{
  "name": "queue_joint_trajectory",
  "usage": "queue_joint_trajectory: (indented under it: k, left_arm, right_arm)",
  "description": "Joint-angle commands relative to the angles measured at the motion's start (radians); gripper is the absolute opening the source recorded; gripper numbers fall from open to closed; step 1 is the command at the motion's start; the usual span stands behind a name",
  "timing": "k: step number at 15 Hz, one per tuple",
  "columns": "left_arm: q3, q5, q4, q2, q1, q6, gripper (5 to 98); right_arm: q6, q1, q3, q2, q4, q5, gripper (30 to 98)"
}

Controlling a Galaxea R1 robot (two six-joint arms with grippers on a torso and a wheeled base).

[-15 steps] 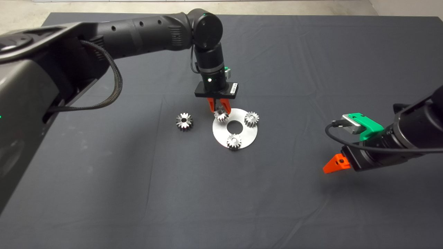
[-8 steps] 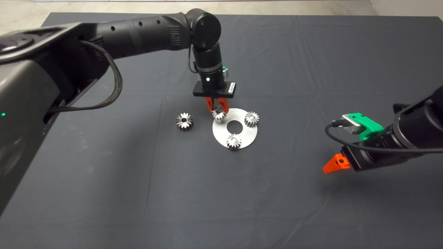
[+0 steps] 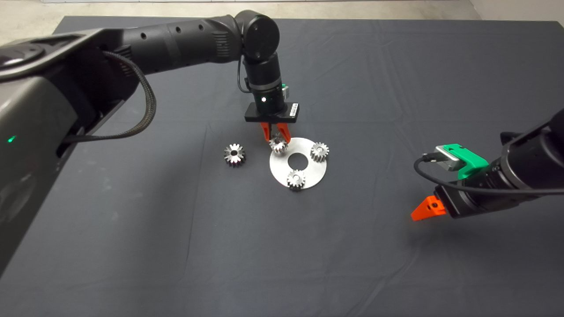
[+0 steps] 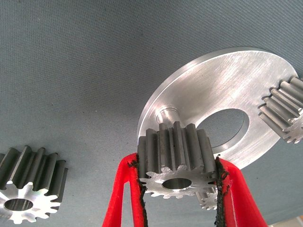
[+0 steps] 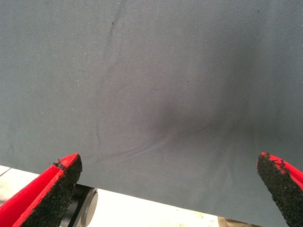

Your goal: Remove an incorrectly installed larger gear and replace it with the correct smaller gear

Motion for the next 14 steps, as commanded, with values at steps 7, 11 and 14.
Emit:
queue_joint_trajectory:
  k: [7, 11, 14]
  left_arm:
    - [0.108, 0.005, 0.102, -0.013, 0.020, -0.022, 21.2]
    - [0.110, 0.005, 0.102, -0.013, 0.021, -0.020, 21.2]
    - [0.110, 0.005, 0.104, -0.013, 0.021, -0.014, 21.2]
  right_arm:
    - [0.002, 0.021, 0.004, -0.005, 0.027, 0.004, 97.8]
    - [0.002, 0.021, 0.003, -0.002, 0.025, 0.004, 97.8]
    - [0.002, 0.021, 0.003, -0.002, 0.025, 0.004, 97.8]
